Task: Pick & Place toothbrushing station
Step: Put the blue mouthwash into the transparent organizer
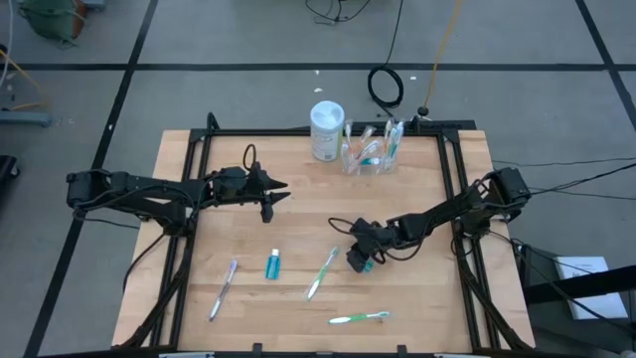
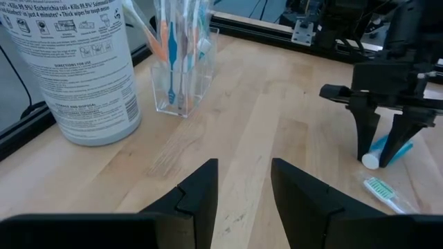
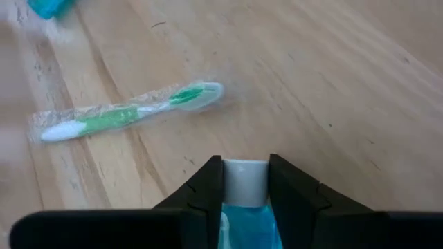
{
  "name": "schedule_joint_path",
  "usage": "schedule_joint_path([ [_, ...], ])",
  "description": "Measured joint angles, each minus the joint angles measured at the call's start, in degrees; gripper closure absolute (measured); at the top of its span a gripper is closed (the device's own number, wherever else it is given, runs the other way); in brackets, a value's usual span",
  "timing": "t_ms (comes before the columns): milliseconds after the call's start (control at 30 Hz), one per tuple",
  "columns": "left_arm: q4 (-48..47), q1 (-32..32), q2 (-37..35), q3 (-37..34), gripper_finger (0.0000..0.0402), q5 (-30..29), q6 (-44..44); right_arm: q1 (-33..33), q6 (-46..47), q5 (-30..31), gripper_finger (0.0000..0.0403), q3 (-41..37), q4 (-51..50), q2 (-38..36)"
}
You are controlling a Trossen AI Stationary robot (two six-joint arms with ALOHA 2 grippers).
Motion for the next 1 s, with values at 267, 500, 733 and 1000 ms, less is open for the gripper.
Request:
schedule_joint_path([
  [267, 0.0, 0.0, 0.0, 0.0, 0.0263, 0.0, 0.0, -3.7, -13.0, 3.0, 0.0317, -0.1, 2.3, -7.1],
  [500, 0.3, 0.0, 0.0, 0.0, 0.0263, 0.0, 0.0, -7.2, -32.3, 23.0, 0.0317, -0.1, 3.7, -16.7],
  [733, 1.0, 0.0, 0.0, 0.0, 0.0263, -0.1, 0.0, -9.0, -51.1, 42.3, 0.031, -0.1, 12.4, -19.8],
  [1000, 3.6, 0.0, 0.0, 0.0, 0.0263, -2.6, 0.0, -13.6, -59.3, 44.0, 0.0308, -4.1, 24.7, -19.2],
])
